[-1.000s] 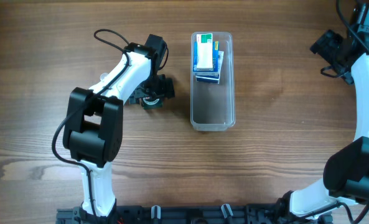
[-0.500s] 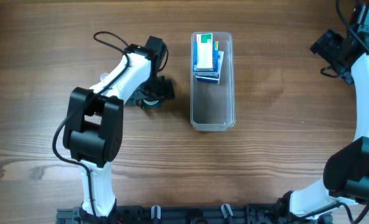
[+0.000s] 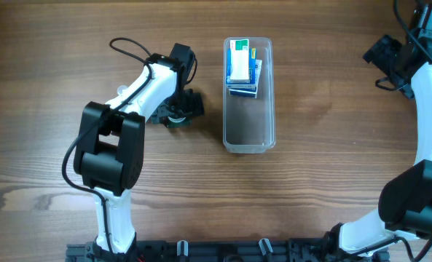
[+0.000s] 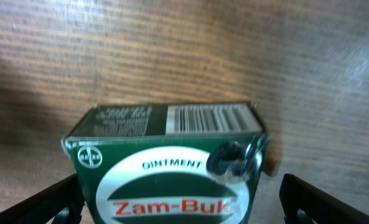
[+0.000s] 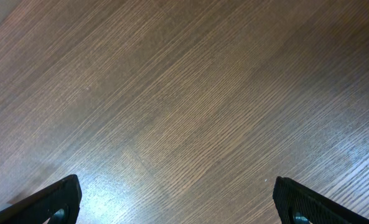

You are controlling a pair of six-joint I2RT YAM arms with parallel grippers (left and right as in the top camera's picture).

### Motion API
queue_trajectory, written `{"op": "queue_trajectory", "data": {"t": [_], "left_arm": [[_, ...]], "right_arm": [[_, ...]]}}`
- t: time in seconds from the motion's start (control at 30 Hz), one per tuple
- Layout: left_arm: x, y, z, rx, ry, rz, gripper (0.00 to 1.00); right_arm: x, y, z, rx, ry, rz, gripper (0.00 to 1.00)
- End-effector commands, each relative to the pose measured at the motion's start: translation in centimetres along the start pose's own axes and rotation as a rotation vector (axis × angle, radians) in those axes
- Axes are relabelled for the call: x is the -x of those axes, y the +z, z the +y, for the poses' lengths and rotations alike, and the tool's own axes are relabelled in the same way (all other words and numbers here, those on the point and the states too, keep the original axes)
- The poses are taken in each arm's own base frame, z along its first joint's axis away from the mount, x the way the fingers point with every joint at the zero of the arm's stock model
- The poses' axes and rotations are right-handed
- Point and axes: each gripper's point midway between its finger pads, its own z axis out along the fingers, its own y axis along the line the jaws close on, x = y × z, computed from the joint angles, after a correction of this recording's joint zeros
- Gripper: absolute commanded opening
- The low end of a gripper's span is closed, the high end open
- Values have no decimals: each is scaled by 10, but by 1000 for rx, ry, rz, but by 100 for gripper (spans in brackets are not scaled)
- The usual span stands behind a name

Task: Pack container
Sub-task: 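Reach left gripper down to the green Zam-Buk tin and grasp, then lift Zam-Buk tin with left gripper and release it into container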

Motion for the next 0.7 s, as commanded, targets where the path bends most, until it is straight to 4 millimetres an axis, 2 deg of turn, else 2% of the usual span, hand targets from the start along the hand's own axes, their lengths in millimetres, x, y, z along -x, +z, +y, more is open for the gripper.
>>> {"op": "queue_trajectory", "data": {"t": [0.0, 0.13, 0.2, 0.23, 0.47, 0.57, 0.67], "left_arm": [[2, 6, 6, 26, -3, -5, 100], [1, 6, 8, 34, -3, -4, 81], [0, 6, 8, 35, -3, -1, 65], [0, 6, 8, 36, -3, 0, 60], [0, 6, 8, 35, -3, -1, 54], [0, 4, 8, 36, -3, 2, 55], [4, -9, 6, 34, -3, -2, 54]], "right_arm": [[-5, 7, 1, -6, 4, 19, 100], [-5, 7, 1, -5, 4, 19, 100], [-5, 7, 1, -5, 4, 19, 100], [-5, 7, 1, -5, 4, 19, 100], [-5, 7, 1, -5, 4, 19, 100], [-5, 7, 1, -6, 4, 19, 100], [-5, 7, 1, -6, 4, 19, 100]]}}
